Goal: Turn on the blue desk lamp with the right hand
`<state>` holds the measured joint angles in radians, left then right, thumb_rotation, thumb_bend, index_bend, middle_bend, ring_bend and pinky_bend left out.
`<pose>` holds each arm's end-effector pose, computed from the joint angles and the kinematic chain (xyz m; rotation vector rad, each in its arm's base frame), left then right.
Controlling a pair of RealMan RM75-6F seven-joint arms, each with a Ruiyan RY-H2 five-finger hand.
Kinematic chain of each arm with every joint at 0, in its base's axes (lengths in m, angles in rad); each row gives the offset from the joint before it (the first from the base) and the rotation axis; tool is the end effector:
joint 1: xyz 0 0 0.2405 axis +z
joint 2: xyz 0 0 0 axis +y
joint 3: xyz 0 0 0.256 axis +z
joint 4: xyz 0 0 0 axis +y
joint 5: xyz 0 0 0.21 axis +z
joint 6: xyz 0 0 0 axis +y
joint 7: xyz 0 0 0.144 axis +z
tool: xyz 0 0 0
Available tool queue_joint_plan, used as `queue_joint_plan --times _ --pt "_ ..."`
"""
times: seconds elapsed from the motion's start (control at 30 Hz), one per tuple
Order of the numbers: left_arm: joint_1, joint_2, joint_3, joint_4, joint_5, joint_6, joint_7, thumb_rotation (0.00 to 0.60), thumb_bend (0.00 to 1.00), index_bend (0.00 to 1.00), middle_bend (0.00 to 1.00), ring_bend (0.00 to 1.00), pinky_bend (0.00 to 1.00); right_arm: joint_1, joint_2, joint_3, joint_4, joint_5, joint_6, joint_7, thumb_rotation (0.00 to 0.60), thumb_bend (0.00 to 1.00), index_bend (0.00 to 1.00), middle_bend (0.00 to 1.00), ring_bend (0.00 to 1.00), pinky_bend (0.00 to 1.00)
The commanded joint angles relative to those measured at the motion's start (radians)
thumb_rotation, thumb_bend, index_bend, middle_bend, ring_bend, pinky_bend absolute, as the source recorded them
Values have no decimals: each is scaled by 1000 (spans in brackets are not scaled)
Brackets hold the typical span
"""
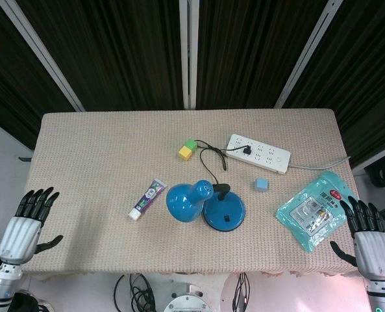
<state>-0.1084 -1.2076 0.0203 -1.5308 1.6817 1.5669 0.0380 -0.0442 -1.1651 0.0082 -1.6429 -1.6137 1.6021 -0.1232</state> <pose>-0.2914 0.1713 0.1288 -1.5526 -0.7806 -1.0074 -0.3023 -0.1322 0.1464 1.3766 -0.8478 0.8814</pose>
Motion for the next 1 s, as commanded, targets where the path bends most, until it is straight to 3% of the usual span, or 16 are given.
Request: queue_joint_plan --times 0.03,0.47,0.77,0.83,0.9,0.97,1.0 --pt "0 0 0 1 0 -1 -2 600 28 36 9 0 0 0 0 0 0 -1 1 0 600 122 0 0 0 0" --pt "1 2 2 -2 9 5 -3 600 28 36 9 0 0 2 -3 -7 -2 -28 8 -1 600 155 0 0 0 0" --pt "-2 0 0 5 1 -4 -11 600 28 35 9 0 0 21 -4 -15 1 -48 -19 -6 600 586 0 0 0 0" --pt "-3 -2 1 7 0 -7 -12 600 28 36 9 0 0 26 -5 -17 1 -54 -27 -10 600 760 0 0 0 0" --pt "-4 -3 1 8 0 -10 -13 600 29 36 9 0 0 33 -10 -20 1 -62 -36 -13 600 868 0 0 0 2" --pt "-5 -4 2 8 1 -12 -11 600 28 36 9 0 0 42 -16 -25 0 -69 -52 -18 600 926 0 26 29 73" --pt "-5 -4 2 8 3 -11 -10 600 28 36 9 0 0 47 -19 -27 -2 -72 -61 -16 600 929 0 93 92 167"
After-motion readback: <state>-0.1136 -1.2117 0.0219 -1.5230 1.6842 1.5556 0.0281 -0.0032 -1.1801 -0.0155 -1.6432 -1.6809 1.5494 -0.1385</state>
